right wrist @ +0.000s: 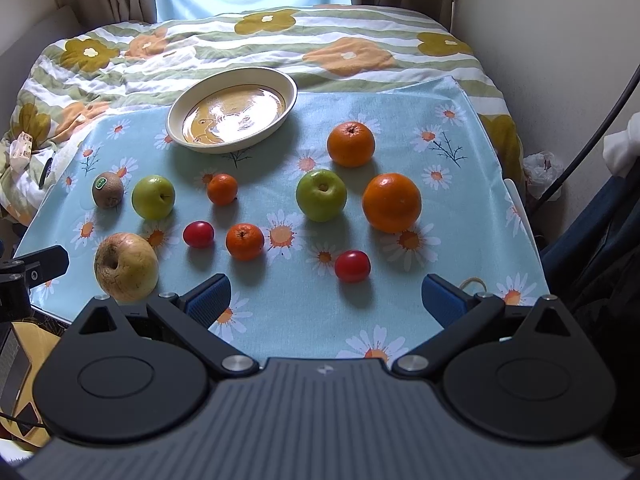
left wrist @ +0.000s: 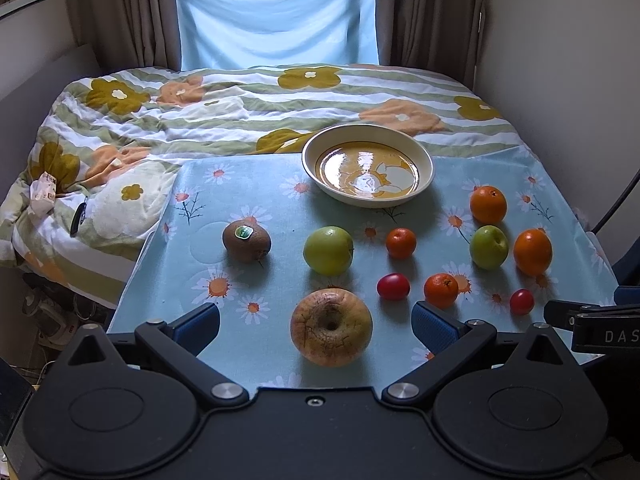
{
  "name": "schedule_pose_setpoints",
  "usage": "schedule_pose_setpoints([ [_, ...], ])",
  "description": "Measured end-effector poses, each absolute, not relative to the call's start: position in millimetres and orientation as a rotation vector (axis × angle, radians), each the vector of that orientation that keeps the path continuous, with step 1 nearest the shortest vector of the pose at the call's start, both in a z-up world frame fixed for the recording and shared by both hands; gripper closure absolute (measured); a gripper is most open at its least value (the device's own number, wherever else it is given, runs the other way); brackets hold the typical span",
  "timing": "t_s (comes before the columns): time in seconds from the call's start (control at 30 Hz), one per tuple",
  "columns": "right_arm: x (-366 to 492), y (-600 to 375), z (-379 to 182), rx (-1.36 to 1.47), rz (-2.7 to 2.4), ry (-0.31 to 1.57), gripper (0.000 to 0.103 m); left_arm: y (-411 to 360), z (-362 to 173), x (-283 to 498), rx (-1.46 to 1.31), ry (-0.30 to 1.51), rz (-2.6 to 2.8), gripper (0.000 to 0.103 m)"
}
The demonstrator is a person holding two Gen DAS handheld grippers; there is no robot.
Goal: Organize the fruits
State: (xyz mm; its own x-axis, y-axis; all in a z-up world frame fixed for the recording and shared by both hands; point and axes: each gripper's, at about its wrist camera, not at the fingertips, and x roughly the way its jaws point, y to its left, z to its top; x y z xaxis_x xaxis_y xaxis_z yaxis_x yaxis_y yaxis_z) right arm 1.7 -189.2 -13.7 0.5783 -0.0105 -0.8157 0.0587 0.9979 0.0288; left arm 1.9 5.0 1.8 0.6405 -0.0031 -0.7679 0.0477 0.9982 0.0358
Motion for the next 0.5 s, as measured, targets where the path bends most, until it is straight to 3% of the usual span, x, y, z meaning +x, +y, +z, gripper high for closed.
schedule_pose_setpoints([
  [0.5, 0.8, -189.9, -13.1, 0.055, -0.040, 0.953, 0.000, 1.2, 0.9, 0.6, 0.066, 0.874, -0.030, 0.000],
])
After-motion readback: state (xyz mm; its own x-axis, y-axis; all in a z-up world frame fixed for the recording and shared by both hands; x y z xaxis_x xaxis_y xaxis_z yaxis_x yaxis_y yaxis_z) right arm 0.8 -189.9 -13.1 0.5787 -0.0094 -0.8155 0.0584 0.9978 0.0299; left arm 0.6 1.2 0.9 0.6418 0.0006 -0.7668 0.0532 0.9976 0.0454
